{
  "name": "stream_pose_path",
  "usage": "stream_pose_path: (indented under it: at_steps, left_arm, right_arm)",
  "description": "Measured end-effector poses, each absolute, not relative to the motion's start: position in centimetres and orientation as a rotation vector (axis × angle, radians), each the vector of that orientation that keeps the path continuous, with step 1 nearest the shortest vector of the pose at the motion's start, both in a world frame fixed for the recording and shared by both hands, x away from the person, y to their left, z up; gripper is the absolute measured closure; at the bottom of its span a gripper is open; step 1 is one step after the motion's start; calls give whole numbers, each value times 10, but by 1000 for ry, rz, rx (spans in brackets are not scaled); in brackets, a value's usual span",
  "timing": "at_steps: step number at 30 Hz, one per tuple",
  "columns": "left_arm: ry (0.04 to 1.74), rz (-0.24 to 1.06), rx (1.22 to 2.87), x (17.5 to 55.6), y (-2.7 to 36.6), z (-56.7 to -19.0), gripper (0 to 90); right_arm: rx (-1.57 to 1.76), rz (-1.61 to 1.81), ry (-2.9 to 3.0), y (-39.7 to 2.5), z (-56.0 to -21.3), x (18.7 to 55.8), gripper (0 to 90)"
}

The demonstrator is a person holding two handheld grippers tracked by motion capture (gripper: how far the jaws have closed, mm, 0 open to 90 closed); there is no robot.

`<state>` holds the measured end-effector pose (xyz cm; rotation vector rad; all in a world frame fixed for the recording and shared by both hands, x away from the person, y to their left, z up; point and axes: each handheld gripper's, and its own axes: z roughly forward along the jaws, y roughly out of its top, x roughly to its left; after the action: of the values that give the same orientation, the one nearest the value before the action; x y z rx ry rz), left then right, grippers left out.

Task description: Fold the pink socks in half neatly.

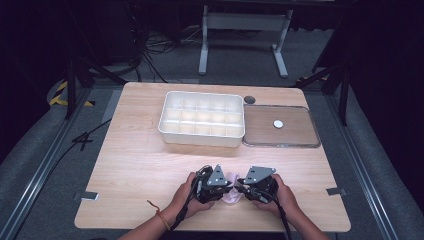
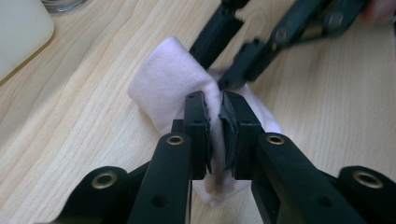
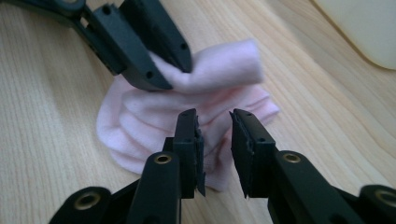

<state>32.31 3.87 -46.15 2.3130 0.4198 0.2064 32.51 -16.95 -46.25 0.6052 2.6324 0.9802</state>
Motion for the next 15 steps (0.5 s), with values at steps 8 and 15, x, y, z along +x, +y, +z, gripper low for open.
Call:
stream_pose_path:
  at_steps: [8,15]
  left_arm:
    - [409,210,2286,320,36,-458,809]
    - [359,217,2309,315,27,-457,796]
  right_arm:
    - [639,1004,2666,-172,-466,328,772]
    - [636,1012,2646,-169,-468,327,775]
